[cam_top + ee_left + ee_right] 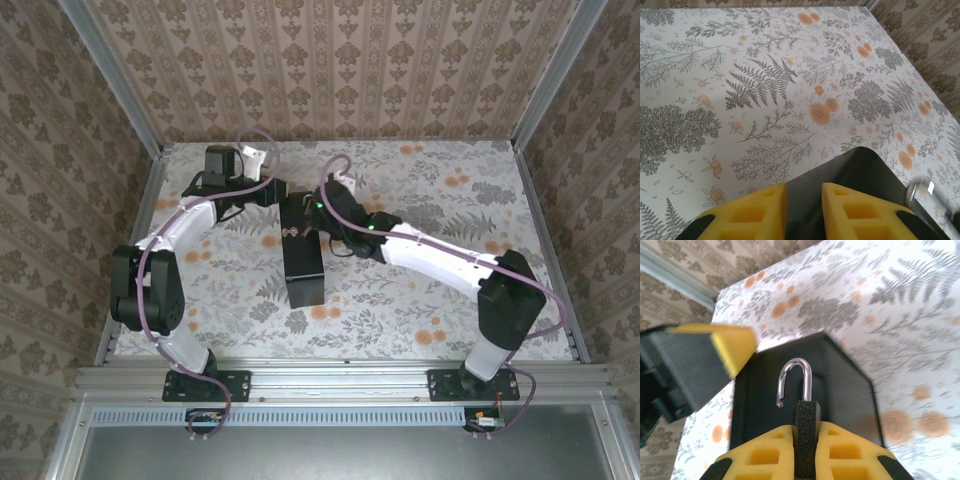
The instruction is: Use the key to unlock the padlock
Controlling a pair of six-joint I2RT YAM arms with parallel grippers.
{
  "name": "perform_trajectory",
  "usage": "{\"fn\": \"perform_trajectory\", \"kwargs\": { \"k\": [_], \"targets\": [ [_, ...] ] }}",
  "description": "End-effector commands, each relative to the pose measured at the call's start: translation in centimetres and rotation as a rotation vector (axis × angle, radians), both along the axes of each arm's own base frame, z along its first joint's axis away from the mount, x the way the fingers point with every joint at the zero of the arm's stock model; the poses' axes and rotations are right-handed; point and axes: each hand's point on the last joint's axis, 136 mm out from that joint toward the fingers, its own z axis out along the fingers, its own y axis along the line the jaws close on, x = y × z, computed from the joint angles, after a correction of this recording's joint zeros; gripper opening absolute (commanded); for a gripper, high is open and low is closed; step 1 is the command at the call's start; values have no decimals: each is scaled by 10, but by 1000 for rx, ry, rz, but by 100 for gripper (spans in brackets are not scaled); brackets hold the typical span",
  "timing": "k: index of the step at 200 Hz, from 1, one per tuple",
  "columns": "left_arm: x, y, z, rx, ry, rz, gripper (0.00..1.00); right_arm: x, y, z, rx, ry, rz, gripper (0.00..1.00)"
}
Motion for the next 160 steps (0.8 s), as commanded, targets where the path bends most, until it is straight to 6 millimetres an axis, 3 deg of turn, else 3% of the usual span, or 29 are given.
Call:
{"fn": "perform_trajectory", "kwargs": {
  "k": [1, 17, 38, 62, 89, 106, 132, 147, 160],
  "targets": [
    [-1, 6, 23, 9, -15, 28, 28, 12, -52, 29, -3, -74, -32, 0],
    [1, 12, 30, 37, -37, 60, 29, 19, -90, 9, -37, -21, -74, 0],
    [-3, 21, 31, 73, -36, 100, 32, 23, -137, -39, -88, 65, -101, 2],
    [-19, 28, 28, 121, -26, 132, 34, 19, -186, -110, -147, 206, -123, 6],
    [-47, 39, 23, 177, 2, 203, 37, 7, -228, -156, -165, 303, -190, 13],
    [-66, 42, 14, 184, 35, 240, 37, 3, -239, -171, -131, 352, -197, 21],
    [-90, 37, 2, 167, 89, 236, 37, -3, -254, -177, -159, 405, -204, 36],
    [-99, 32, -4, 171, 105, 217, 37, -5, -267, -172, -165, 420, -235, 43],
    [-104, 32, -9, 178, 120, 218, 37, -3, -276, -156, -154, 392, -253, 45]
  ]
}}
